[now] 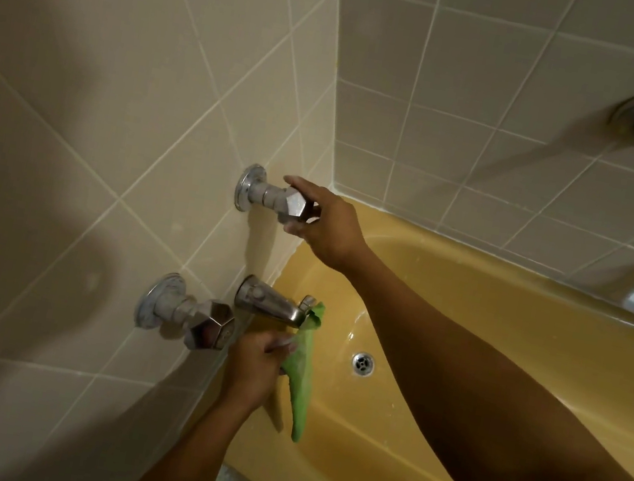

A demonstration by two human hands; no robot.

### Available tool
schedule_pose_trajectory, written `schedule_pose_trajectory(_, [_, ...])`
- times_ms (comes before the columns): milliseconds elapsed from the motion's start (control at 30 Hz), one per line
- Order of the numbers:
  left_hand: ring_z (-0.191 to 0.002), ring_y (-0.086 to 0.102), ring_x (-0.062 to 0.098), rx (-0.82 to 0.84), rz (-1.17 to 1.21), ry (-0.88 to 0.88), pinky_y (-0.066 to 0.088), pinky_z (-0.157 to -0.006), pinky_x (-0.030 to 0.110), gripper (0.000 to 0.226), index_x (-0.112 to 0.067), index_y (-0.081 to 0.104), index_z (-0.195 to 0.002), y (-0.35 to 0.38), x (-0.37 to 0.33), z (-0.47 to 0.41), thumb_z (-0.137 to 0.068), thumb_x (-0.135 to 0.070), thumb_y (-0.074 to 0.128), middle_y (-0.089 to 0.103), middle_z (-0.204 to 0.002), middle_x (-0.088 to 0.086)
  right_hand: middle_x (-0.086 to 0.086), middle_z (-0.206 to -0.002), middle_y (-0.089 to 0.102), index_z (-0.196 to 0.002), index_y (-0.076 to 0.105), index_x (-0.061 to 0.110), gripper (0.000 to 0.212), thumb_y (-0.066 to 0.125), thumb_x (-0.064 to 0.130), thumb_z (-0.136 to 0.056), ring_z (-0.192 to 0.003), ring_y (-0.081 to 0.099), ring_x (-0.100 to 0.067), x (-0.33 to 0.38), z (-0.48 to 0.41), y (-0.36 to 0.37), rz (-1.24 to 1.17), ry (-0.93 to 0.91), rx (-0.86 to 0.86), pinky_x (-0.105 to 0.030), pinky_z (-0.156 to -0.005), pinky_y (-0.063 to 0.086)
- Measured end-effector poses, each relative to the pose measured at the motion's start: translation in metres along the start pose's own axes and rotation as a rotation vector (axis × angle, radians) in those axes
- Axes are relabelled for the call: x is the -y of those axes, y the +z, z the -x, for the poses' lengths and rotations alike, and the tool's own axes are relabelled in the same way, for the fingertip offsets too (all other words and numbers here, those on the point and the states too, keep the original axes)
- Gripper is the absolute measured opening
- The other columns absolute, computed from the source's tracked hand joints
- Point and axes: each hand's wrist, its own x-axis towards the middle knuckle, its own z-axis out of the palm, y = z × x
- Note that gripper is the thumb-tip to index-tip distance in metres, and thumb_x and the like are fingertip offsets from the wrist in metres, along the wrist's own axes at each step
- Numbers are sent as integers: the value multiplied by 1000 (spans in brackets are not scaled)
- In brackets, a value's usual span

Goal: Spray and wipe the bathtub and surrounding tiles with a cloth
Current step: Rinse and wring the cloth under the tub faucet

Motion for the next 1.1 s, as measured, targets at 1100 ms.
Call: schedule_pose_trajectory(1100, [-75, 69, -4, 71, -180, 148, 48, -64, 12, 22, -29, 77, -89, 11, 20, 12, -99, -13, 65, 74, -76, -20, -3, -105, 73, -129, 61, 16, 50, 80, 28, -85, -75, 71, -16, 20, 3, 1, -37, 138, -51, -30, -74, 61])
